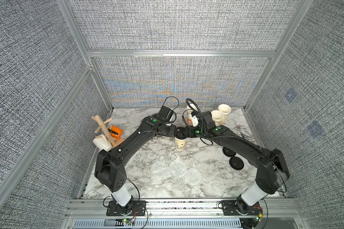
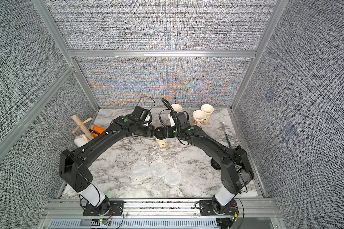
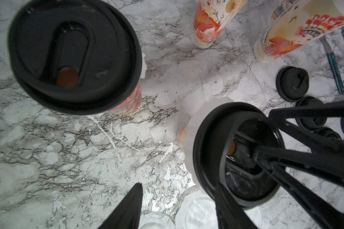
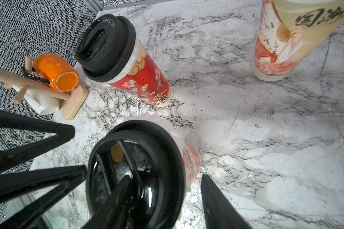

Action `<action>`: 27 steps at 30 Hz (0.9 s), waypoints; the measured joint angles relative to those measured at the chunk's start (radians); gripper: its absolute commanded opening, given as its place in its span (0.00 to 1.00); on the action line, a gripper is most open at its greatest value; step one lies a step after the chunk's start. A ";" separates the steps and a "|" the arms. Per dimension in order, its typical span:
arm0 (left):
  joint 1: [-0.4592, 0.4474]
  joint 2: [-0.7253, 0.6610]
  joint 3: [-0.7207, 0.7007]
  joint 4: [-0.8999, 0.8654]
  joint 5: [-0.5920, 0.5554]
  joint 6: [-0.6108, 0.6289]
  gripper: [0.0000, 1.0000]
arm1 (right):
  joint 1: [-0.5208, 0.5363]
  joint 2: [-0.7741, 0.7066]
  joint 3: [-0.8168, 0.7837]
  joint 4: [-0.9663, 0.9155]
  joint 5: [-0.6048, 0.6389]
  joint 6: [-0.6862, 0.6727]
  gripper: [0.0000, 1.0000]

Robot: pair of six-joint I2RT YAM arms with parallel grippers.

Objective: Put the leak-proof paper on the milk tea cups
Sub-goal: Secure the cup lid on the cup.

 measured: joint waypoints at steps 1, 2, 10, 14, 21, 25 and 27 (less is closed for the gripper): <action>0.000 0.006 0.000 0.000 -0.002 0.000 0.59 | 0.000 0.000 0.000 0.000 0.000 0.000 0.56; 0.000 0.010 -0.002 0.002 -0.005 -0.008 0.59 | 0.000 0.001 0.000 0.000 0.000 0.000 0.56; 0.006 0.026 -0.028 0.077 -0.019 -0.019 0.56 | 0.001 0.003 0.001 0.002 -0.002 -0.003 0.55; 0.007 0.040 -0.051 0.136 -0.018 -0.023 0.54 | 0.003 -0.004 -0.007 0.005 0.001 -0.003 0.55; 0.011 0.065 -0.081 0.208 0.022 -0.033 0.54 | 0.012 -0.038 -0.056 0.040 0.031 0.006 0.54; 0.010 0.093 -0.051 0.211 0.050 -0.016 0.54 | 0.022 -0.074 -0.099 0.066 0.062 0.024 0.54; 0.010 0.109 -0.028 0.204 0.064 -0.002 0.54 | 0.024 -0.090 -0.115 0.070 0.080 0.039 0.54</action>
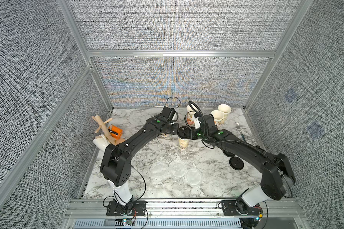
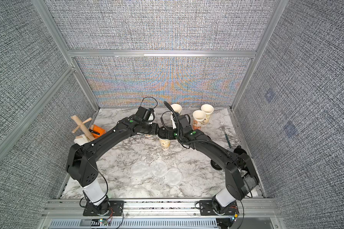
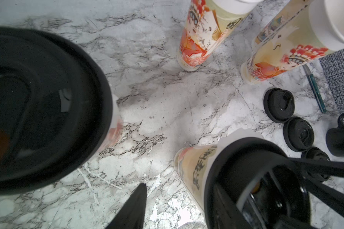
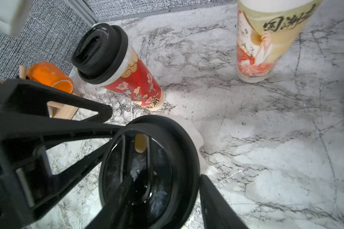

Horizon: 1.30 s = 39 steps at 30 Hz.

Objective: Put the leak-proof paper on the milk tea cups
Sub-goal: Secure the cup lid on the cup.

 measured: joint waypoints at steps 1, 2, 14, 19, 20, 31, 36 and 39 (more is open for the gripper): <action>-0.001 0.005 0.012 -0.005 0.003 0.006 0.55 | 0.001 -0.004 -0.003 0.000 0.008 0.006 0.54; -0.001 0.010 0.025 -0.016 0.002 0.010 0.56 | 0.003 -0.006 -0.005 0.000 0.014 0.013 0.54; 0.000 0.026 0.208 -0.227 -0.104 0.038 0.65 | 0.011 0.024 -0.014 0.060 0.021 0.138 0.51; 0.002 0.016 0.304 -0.245 -0.128 0.059 0.65 | 0.010 0.018 -0.037 0.097 0.036 0.199 0.51; 0.001 0.016 0.318 -0.249 -0.127 0.061 0.65 | 0.010 0.018 -0.039 0.098 0.038 0.209 0.51; -0.002 -0.035 0.159 -0.235 0.057 0.038 0.64 | 0.011 -0.009 -0.069 0.113 0.058 0.283 0.51; -0.002 -0.047 0.079 -0.177 0.097 0.001 0.64 | 0.011 -0.016 -0.075 0.111 0.068 0.299 0.51; 0.000 -0.048 0.060 -0.141 0.098 -0.018 0.64 | 0.011 -0.018 -0.077 0.114 0.076 0.303 0.51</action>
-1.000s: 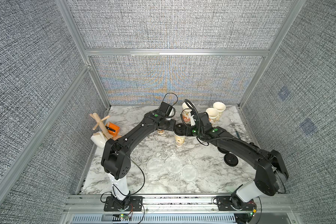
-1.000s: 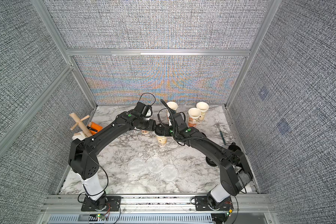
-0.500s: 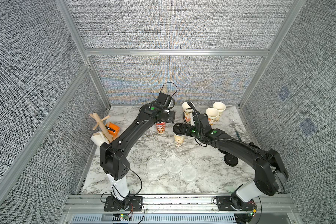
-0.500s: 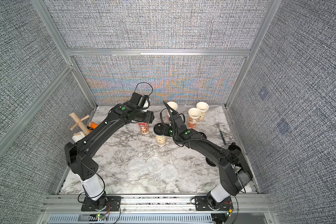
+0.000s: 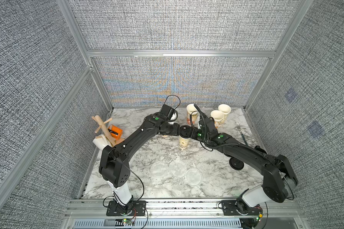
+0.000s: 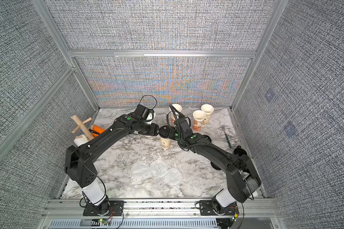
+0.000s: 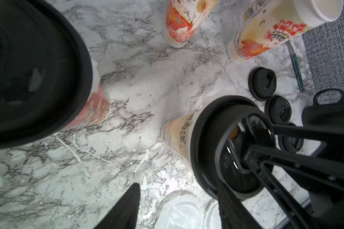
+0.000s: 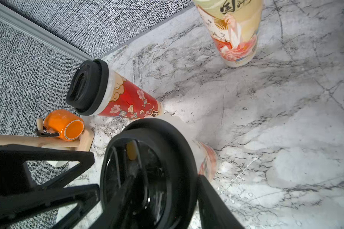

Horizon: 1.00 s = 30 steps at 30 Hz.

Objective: Put the leak-proof paper on the milk tea cups
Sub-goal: Secure the cup lid on the cup.

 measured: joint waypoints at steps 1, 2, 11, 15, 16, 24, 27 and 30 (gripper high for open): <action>0.000 0.000 -0.006 0.005 -0.002 -0.003 0.64 | 0.000 0.000 -0.001 0.001 0.000 0.002 0.51; 0.000 0.000 -0.011 0.009 -0.004 -0.007 0.63 | 0.000 0.000 -0.002 0.003 0.000 0.003 0.51; 0.001 -0.020 -0.032 0.025 -0.002 -0.029 0.63 | 0.006 0.004 -0.004 0.016 0.006 0.015 0.51; -0.002 -0.052 -0.030 0.045 0.023 -0.033 0.63 | 0.013 0.010 -0.001 0.020 -0.006 0.025 0.51; -0.003 -0.058 -0.028 0.050 0.032 -0.033 0.63 | 0.013 0.010 -0.001 0.020 -0.005 0.029 0.51; -0.002 -0.023 -0.011 0.072 0.067 -0.039 0.63 | 0.018 0.016 0.001 0.028 0.001 0.053 0.50; -0.002 0.007 -0.021 0.077 0.077 -0.047 0.63 | 0.018 0.019 0.003 0.029 0.003 0.059 0.50; -0.002 0.023 -0.024 0.094 0.088 -0.050 0.62 | 0.019 0.021 0.006 0.027 0.007 0.062 0.50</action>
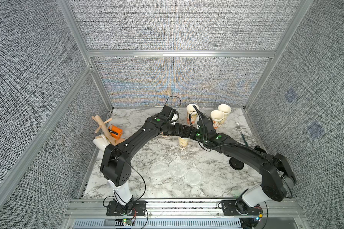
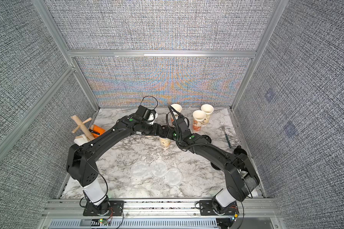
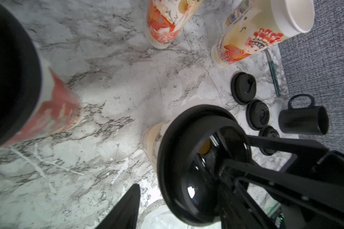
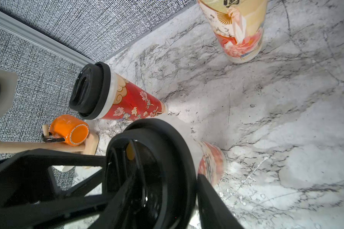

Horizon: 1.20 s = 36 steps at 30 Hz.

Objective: Put the leak-proof paper on the milk tea cups
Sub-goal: Secure the cup lid on the cup.

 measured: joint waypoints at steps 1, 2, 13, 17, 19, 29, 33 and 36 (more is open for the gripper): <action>-0.001 0.003 0.000 0.004 0.000 0.000 0.62 | 0.000 0.000 0.001 -0.002 0.003 0.000 0.50; -0.001 0.005 0.000 0.005 0.002 0.000 0.62 | 0.001 0.001 0.003 -0.005 0.005 0.000 0.50; -0.001 0.007 -0.024 0.046 -0.008 0.025 0.62 | 0.005 -0.017 0.093 -0.160 0.009 -0.087 0.64; -0.002 0.009 -0.026 0.062 -0.017 0.033 0.62 | -0.015 -0.039 0.173 -0.206 -0.016 -0.177 0.64; -0.001 0.010 -0.024 0.062 -0.019 0.036 0.62 | -0.040 -0.049 0.209 -0.216 -0.028 -0.224 0.62; -0.001 0.010 -0.021 0.056 -0.034 0.059 0.61 | -0.216 -0.006 0.317 -0.315 -0.218 -0.526 0.49; -0.001 0.003 -0.029 0.054 -0.034 0.068 0.61 | -0.236 0.085 0.401 -0.383 -0.289 -0.639 0.47; -0.001 0.000 -0.034 0.051 -0.034 0.071 0.61 | -0.237 0.157 0.455 -0.415 -0.332 -0.699 0.46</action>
